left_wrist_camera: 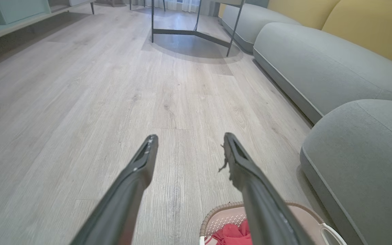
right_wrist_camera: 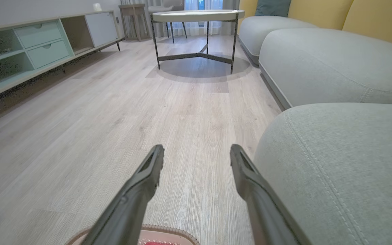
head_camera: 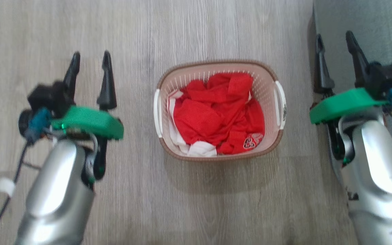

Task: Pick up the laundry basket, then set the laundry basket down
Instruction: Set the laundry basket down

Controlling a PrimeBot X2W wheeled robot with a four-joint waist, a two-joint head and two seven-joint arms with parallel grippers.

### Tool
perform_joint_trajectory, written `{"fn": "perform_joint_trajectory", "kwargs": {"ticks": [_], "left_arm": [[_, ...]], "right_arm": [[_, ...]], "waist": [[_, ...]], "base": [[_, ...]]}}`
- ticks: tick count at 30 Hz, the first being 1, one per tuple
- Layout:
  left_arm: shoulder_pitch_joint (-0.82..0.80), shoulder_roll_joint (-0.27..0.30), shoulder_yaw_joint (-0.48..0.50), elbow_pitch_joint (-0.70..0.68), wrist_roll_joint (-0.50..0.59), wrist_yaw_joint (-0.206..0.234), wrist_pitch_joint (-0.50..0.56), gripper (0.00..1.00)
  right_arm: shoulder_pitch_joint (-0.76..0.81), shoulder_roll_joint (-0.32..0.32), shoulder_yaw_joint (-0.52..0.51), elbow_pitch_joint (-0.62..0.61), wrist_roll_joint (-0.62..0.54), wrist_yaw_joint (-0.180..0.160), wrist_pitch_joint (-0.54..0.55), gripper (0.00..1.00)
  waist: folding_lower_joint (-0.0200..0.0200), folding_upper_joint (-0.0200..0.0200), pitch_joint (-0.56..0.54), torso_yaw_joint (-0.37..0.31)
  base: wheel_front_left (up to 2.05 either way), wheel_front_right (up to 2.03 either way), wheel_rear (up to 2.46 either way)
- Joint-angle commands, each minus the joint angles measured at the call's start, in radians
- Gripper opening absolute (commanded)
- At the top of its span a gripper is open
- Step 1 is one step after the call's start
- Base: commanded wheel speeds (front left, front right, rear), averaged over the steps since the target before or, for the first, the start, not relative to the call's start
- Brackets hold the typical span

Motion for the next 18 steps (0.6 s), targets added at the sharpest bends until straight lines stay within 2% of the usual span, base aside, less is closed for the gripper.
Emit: {"fn": "perform_joint_trajectory", "kwargs": {"ticks": [1,10,18], "left_arm": [[-0.001,0.018,0.04,-0.038,0.012,0.005,-0.005,1.0],[0.195,0.029,0.067,-0.185,0.057,0.044,-0.001,1.0],[0.33,0.057,0.071,-0.307,0.055,0.094,0.071,1.0]], "right_arm": [[0.014,0.015,0.012,-0.04,-0.002,-0.006,-0.005,1.0],[0.165,0.016,0.008,-0.15,0.005,-0.006,-0.005,1.0],[0.283,0.016,0.006,-0.199,-0.014,-0.006,-0.002,1.0]], "waist": [[0.0001,-0.0001,-0.029,0.006],[0.0001,-0.0001,-0.145,0.012],[0.0001,-0.0001,-0.234,0.013]], "base": [[0.0,0.0,0.0],[0.0,0.0,0.0],[0.0,0.0,0.0]]}}
